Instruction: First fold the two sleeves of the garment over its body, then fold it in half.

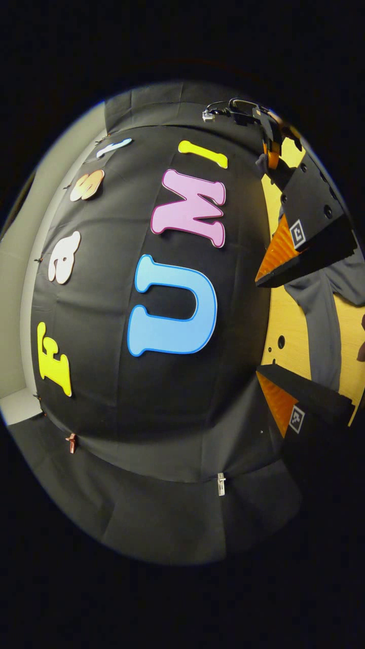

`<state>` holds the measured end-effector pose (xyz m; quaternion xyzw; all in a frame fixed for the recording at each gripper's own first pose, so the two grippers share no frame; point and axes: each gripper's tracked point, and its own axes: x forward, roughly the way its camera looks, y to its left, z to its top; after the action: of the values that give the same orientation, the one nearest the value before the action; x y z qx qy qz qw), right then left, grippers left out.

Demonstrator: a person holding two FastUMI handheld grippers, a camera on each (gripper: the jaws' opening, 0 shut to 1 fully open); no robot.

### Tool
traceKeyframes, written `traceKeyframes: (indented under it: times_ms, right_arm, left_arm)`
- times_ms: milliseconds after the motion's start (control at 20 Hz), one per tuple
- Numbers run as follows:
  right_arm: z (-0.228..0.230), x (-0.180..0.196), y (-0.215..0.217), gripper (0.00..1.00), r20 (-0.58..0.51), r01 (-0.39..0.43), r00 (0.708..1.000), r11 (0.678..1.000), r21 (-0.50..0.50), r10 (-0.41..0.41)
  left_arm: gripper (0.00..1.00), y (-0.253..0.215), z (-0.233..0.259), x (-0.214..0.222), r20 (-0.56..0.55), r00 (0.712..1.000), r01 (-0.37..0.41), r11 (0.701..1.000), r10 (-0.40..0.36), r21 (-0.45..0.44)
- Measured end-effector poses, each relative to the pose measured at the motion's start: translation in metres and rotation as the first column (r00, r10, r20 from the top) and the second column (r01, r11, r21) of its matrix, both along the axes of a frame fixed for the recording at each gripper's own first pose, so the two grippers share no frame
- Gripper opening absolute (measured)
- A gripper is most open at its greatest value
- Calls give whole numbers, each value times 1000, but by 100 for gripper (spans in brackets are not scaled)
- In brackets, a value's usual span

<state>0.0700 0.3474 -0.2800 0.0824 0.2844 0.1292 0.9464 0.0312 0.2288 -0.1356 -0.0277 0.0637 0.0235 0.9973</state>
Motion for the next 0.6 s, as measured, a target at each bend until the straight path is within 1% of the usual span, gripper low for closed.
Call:
traceKeyframes:
  times_ms: [100, 400, 500, 600]
  right_arm:
    - [-14, 0, 19, 8, -27, -14, 1000, 1000, -25, 13]
    - [-65, -11, 77, 8, -135, -69, 989, 997, -31, 64]
    - [-82, -14, 95, 8, -162, -99, 983, 994, -44, 91]
    - [-99, -16, 112, 8, -188, -126, 976, 991, -55, 114]
  left_arm:
    - [96, 17, -16, 5, -23, 1000, -17, 1000, 17, 7]
    - [96, 43, -54, 12, -72, 997, -28, 999, 29, 19]
    - [96, 48, -66, 15, -93, 995, -26, 1000, 26, 4]
    - [96, 49, -75, 18, -108, 994, -22, 999, 19, -30]
